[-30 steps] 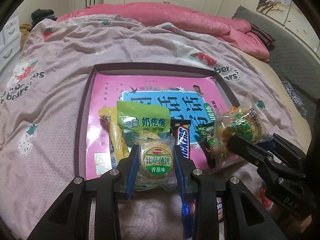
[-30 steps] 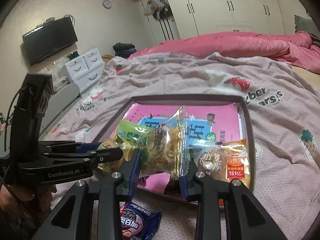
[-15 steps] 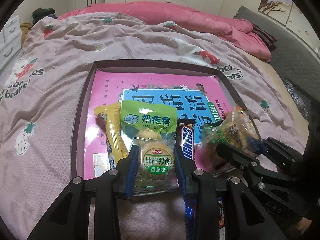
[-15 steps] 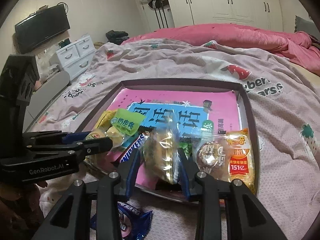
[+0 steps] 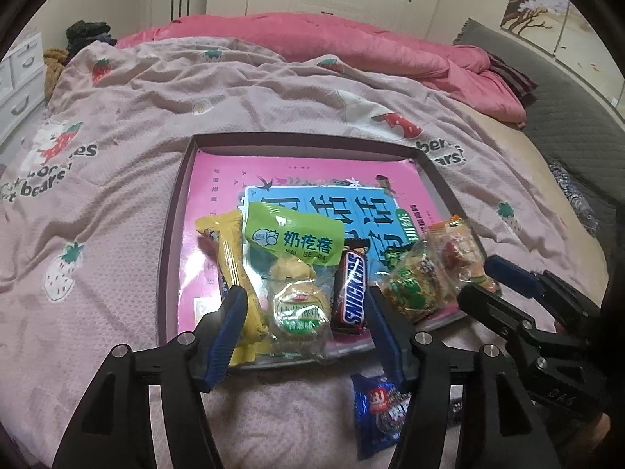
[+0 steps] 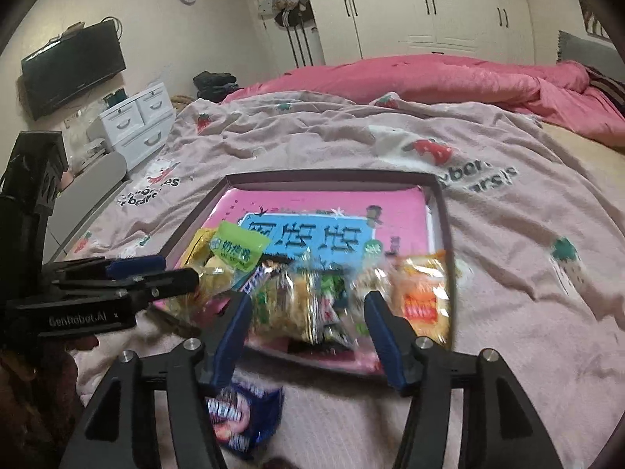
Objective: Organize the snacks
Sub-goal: 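Open both grippers and withdraw them toward the blue biscuit pack, then grasp the blue biscuit pack with the left gripper while the right grasps the brown chocolate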
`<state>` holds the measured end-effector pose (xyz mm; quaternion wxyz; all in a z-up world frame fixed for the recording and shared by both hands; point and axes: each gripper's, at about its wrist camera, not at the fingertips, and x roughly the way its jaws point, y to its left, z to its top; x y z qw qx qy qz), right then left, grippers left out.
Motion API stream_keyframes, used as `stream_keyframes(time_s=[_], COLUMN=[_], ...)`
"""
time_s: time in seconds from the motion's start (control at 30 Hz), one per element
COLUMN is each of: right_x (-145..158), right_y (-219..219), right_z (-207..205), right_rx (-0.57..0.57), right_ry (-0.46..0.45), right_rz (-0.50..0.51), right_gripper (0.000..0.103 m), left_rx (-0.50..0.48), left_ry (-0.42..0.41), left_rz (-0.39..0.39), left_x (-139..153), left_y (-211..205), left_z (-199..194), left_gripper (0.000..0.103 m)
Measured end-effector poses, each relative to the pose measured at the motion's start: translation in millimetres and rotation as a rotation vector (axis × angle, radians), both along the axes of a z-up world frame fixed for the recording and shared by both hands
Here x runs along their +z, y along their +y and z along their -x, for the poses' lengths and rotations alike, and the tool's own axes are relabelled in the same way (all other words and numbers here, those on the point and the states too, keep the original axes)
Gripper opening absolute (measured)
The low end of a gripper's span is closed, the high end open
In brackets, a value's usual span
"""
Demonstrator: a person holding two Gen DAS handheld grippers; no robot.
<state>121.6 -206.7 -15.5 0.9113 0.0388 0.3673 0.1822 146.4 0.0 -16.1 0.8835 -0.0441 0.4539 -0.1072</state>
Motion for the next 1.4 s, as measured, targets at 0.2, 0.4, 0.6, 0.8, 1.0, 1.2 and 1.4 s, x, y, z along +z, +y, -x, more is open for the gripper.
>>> stream_keyframes(time_s=[0.2, 0.4, 0.6, 0.8, 1.0, 1.2, 1.4], right_x=[-1.8, -11.0, -23.7, -39.4, -47.0, -60.0, -58.8], right_y=[-16.1, -14.0, -6.3, -1.4, 5.7, 18.9, 10.8], right_z=[31.7, 66.3, 86.2, 91.4, 91.7, 85.0, 83.3], right_rx=[-0.036, -0.05, -0.055, -0.055, -0.041, -0.02, -0.04], right_ry=[0.072, 0.131, 0.166, 0.179, 0.153, 0.15, 0.143], right_rz=[-0.03, 0.018, 0.087, 0.139, 0.137, 0.183, 0.17], right_gripper=[0.06, 0.06, 0.06, 0.06, 0.06, 0.047, 0.037], left_rx=[-0.062, -0.122, -0.152, -0.148, -0.138, -0.134, -0.141], left_ry=[0.009, 0.076, 0.118, 0.186, 0.246, 0.268, 0.277], left_rz=[0.001, 0.01, 0.022, 0.048, 0.06, 0.061, 0.057], left_x=[7.6, -4.3, -13.6, -29.1, -45.7, -52.5, -57.0], left_y=[-6.4, -20.0, -36.0, -47.2, -53.4, -57.1, -63.4], left_z=[25.4, 45.3, 54.5, 51.0, 45.6, 40.9, 37.7], left_gripper=[0.067, 0.072, 0.073, 0.074, 0.074, 0.074, 0.074])
